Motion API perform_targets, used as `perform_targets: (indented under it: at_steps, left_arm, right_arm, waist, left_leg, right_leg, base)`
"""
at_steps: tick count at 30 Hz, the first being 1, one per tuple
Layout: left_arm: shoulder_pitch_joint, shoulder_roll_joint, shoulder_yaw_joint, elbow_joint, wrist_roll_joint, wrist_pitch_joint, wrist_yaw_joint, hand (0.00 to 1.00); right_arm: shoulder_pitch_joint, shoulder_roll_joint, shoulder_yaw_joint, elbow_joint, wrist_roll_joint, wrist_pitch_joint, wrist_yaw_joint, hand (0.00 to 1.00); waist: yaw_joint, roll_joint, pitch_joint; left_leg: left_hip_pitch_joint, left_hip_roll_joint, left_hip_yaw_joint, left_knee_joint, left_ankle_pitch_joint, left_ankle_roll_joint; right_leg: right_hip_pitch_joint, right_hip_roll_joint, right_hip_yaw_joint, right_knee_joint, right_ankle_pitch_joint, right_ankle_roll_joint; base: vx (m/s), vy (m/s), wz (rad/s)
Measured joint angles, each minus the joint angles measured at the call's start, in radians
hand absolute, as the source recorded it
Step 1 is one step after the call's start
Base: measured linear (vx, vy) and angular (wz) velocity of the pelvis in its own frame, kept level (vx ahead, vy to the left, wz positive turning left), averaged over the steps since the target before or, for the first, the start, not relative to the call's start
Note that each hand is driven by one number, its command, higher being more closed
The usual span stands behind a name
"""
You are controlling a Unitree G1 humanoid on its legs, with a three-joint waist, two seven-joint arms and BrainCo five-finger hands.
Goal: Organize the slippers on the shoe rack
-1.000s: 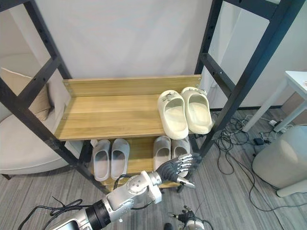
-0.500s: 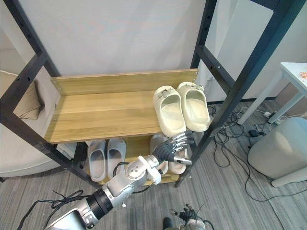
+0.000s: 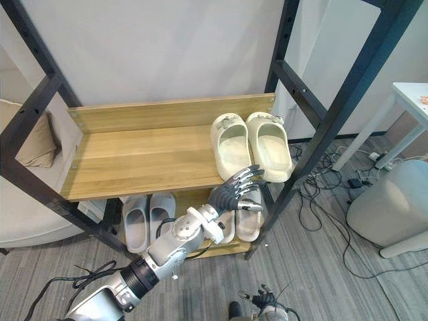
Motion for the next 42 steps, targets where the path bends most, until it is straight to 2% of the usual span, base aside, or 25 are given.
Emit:
perform_targets:
  at_steps: [16, 22, 27, 29, 32, 34, 40, 42]
  left_arm:
    - [-0.013, -0.033, 0.009, 0.017, -0.052, -0.001, 0.001, 0.0]
    - [-0.013, -0.033, 0.009, -0.12, -0.085, -0.002, 0.001, 0.0]
    - [-0.013, -0.041, 0.009, -0.289, -0.121, -0.022, 0.0, 0.0]
    - [-0.013, -0.043, 0.01, -0.322, -0.137, -0.024, 0.0, 0.0]
    - [-0.012, -0.044, 0.01, -0.381, -0.163, -0.031, 0.0, 0.0]
    - [-0.01, -0.045, 0.011, -0.411, -0.173, -0.038, 0.0, 0.0]
    - [0.067, -0.05, 0.049, -0.468, -0.173, -0.042, -0.002, 0.0]
    - [0.118, -0.049, 0.072, -0.487, -0.173, -0.043, -0.005, 0.0]
  right_arm:
    - [0.002, 0.006, -0.035, 0.0, 0.001, 0.003, 0.0, 0.0]
    - [0.004, 0.001, -0.018, 0.009, 0.002, 0.004, 0.001, 0.0]
    - [0.002, -0.009, 0.005, 0.028, 0.004, 0.002, 0.003, 0.0]
    - [0.001, -0.011, 0.01, 0.036, 0.004, 0.001, 0.002, 0.0]
    - [0.002, -0.023, 0.037, 0.049, 0.004, 0.006, 0.003, 0.0]
    - [0.002, -0.029, 0.055, 0.05, 0.004, 0.01, 0.004, 0.0]
    - [0.0, -0.032, 0.09, 0.072, 0.004, 0.009, 0.004, 0.0]
    - [0.001, -0.035, 0.093, 0.087, 0.004, 0.01, 0.006, 0.0]
  waist:
    - [0.003, 0.0, 0.0]
    - [0.007, 0.0, -0.001]
    - [0.031, 0.0, -0.002]
    - [0.035, 0.0, -0.004]
    - [0.056, 0.003, -0.016]
    - [0.058, 0.007, -0.022]
    - [0.07, 0.01, -0.037]
    - [0.083, 0.01, -0.05]
  left_leg:
    - [0.001, -0.007, -0.011, 0.0, 0.005, 0.007]
    - [0.002, -0.008, -0.036, 0.0, 0.007, 0.011]
    - [-0.001, -0.018, -0.055, 0.0, 0.011, 0.017]
    - [0.0, -0.02, -0.067, 0.0, 0.013, 0.019]
    - [0.0, -0.023, -0.077, 0.0, 0.014, 0.021]
    - [0.004, -0.025, -0.091, 0.0, 0.015, 0.023]
    - [0.02, -0.027, -0.128, 0.0, 0.019, 0.029]
    - [0.019, -0.027, -0.135, 0.0, 0.02, 0.031]
  right_leg:
    - [0.0, -0.008, -0.014, -0.002, 0.007, 0.001]
    - [0.019, -0.014, -0.04, 0.0, 0.006, 0.002]
    - [0.026, -0.025, -0.047, 0.001, 0.002, 0.007]
    - [0.033, -0.026, -0.055, 0.001, 0.0, 0.01]
    - [0.038, -0.033, -0.066, 0.001, -0.001, 0.011]
    - [0.049, -0.035, -0.075, 0.001, -0.004, 0.013]
    - [0.069, -0.04, -0.107, 0.034, -0.031, 0.016]
    - [0.071, -0.04, -0.113, 0.038, -0.034, 0.016]
  base:
    - [-0.01, -0.006, 0.01]
    - [-0.02, -0.028, 0.11]
    - [-0.04, -0.016, 0.11]
    - [-0.04, -0.017, 0.19]
    - [-0.03, -0.012, 0.12]
    - [-0.02, -0.019, 0.18]
    - [-0.03, -0.022, 0.17]
    - [-0.03, -0.021, 0.15]
